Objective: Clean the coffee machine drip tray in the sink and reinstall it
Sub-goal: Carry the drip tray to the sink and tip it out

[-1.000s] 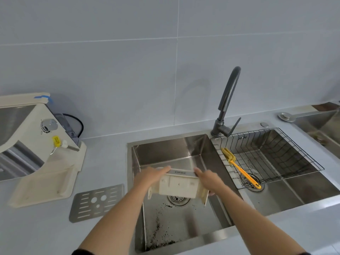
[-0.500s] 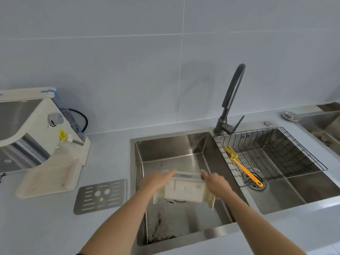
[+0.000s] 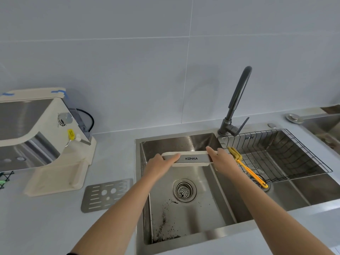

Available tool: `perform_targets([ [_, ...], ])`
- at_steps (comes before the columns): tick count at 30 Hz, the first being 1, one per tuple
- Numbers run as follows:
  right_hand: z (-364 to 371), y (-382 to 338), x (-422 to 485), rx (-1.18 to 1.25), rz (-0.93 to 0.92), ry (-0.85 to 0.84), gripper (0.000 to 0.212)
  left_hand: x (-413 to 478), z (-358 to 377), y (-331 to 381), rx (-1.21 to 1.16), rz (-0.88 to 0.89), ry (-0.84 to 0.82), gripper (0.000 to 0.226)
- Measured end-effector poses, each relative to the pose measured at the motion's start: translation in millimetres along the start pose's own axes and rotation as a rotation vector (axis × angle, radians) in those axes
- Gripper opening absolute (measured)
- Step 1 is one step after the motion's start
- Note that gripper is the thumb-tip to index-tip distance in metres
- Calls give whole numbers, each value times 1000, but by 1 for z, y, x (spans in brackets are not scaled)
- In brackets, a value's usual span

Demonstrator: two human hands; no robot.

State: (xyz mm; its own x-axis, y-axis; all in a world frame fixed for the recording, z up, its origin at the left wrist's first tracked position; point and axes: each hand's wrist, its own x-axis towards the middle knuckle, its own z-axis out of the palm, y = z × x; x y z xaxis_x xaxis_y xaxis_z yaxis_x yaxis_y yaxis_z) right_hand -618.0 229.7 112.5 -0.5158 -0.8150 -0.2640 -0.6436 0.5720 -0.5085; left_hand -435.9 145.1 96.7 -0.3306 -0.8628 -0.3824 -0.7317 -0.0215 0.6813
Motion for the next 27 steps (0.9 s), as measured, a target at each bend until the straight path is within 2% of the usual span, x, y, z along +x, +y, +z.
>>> perform_targets([
  [2, -4, -7, -1, 231, 51, 11, 42, 3, -3, -4, -72, 42, 37, 66],
  [5, 0, -11, 2, 315, 28, 63, 55, 5, -10, -8, -151, 131, 95, 52],
  [8, 6, -15, 4, 453, 38, 120, 47, 4, -19, -12, -217, 229, 107, 63],
  [11, 13, -17, 9, 561, 121, 150, 49, 5, -23, -19, -269, 294, 87, 79],
  [17, 27, -15, 14, 667, 220, 181, 32, 10, -22, -30, -313, 367, 44, 96],
  [22, 38, -9, 5, 743, 233, 180, 22, 16, -18, -31, -341, 338, -29, 97],
  [25, 41, -4, 4, 728, 242, 175, 24, 21, -16, -30, -529, 133, -57, 92],
  [27, 42, -2, 5, 719, 251, 174, 25, 30, -12, -32, -654, -17, -26, 97],
])
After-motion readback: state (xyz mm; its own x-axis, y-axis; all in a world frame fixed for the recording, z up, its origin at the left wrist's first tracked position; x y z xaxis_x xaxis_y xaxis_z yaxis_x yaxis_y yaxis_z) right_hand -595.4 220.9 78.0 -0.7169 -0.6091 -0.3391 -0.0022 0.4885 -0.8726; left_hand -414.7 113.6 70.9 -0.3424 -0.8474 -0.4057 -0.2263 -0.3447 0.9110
